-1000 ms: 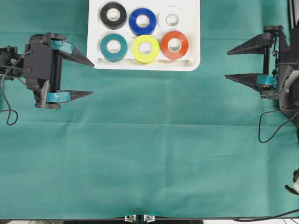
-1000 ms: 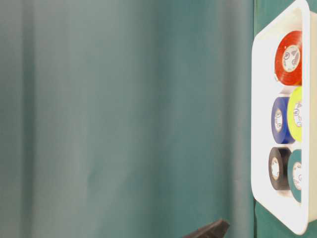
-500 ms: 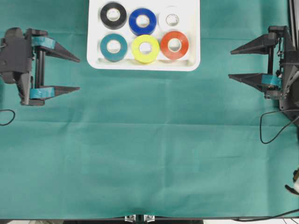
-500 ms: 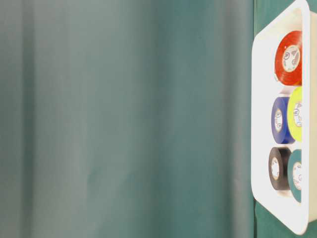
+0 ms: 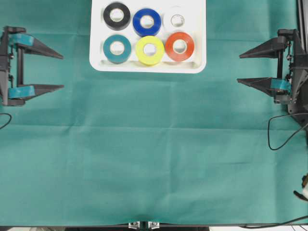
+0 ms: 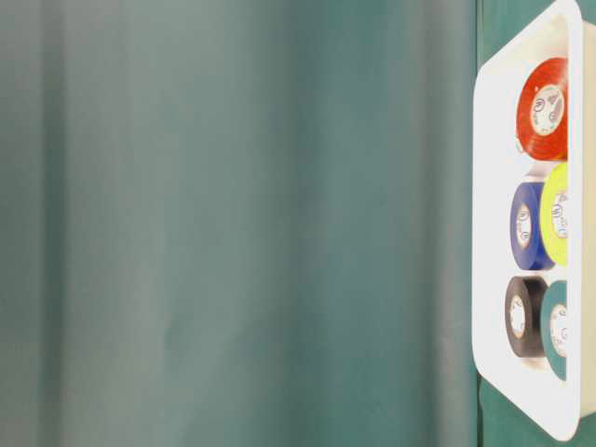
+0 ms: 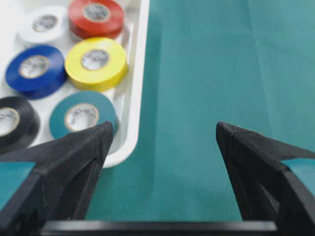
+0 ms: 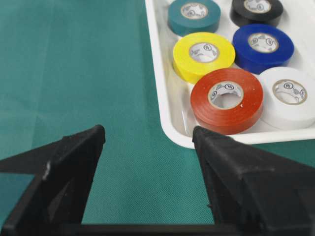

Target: Put the tape alternately from left to right into the white case.

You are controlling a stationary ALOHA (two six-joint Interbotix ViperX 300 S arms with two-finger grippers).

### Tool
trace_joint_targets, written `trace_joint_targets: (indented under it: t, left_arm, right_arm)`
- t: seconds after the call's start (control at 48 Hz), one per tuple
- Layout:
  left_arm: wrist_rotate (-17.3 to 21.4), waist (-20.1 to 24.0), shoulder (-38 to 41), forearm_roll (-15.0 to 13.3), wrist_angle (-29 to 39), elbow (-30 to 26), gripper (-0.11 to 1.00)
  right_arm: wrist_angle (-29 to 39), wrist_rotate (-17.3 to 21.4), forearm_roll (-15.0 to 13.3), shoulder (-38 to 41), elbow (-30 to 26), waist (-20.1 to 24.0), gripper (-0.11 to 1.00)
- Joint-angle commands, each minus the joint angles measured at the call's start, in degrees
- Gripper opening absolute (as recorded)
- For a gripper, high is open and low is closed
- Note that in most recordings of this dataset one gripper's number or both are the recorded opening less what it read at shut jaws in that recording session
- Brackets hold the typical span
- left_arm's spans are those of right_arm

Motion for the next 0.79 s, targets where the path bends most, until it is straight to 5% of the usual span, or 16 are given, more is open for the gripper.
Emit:
trace_joint_targets:
  t: [0.0, 0.771]
  left_arm:
    - [-0.09, 0.35, -1.76, -0.09, -0.53, 0.26, 0.73]
    - [-0.09, 0.44, -13.54, -0.09, -0.18, 7.65, 0.72]
  right_arm:
    - [-0.35, 0.09, 0.35, -0.79, -0.35, 0.09, 0.78]
    - [-0.09, 0.09, 0.7, -3.25, 1.41, 0.09, 0.78]
